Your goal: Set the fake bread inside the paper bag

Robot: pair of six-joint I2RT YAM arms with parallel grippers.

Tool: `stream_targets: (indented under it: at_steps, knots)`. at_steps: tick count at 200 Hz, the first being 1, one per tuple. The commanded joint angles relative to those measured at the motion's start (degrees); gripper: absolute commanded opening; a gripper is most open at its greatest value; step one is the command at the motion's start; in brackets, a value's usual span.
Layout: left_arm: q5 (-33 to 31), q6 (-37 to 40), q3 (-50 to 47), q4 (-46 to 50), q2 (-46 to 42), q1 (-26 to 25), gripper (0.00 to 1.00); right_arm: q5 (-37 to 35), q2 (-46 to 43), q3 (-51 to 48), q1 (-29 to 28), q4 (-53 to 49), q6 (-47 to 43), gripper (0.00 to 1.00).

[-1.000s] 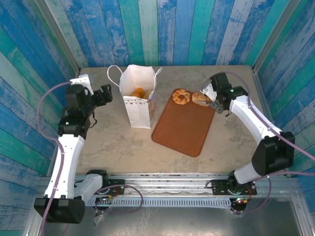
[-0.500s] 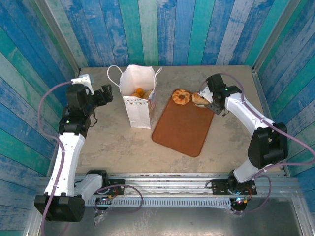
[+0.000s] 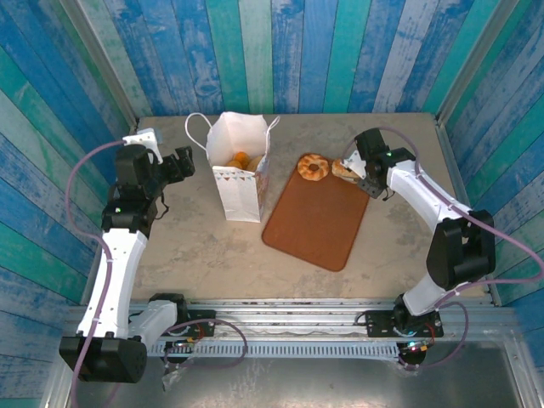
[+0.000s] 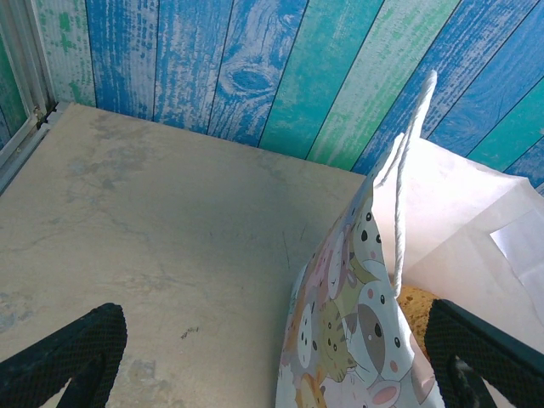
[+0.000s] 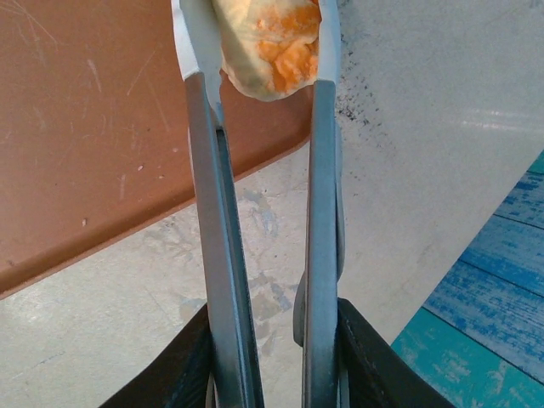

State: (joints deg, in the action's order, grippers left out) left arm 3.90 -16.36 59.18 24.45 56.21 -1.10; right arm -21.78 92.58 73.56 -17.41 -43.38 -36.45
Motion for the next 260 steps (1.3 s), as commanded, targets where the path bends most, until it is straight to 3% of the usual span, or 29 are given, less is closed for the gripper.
stream_targets:
  at_steps: [1, 167, 260]
  knots:
    - [-0.65, 0.63, 0.06, -0.76, 0.07, 0.2, 0.94, 0.07, -1.23, 1.63, -0.58, -0.07, -0.91, 0.26]
    - [2.05, -1.99, 1.11, 0.33, -1.45, 0.22, 0.94, 0.59, -19.65, -2.27, -5.07, -1.22, 5.88, 0.24]
    - [5.11, -5.55, 1.73, 2.49, -0.19, 0.22, 0.94, 2.78, -31.31, -1.09, -17.88, -4.38, 20.74, 0.21]
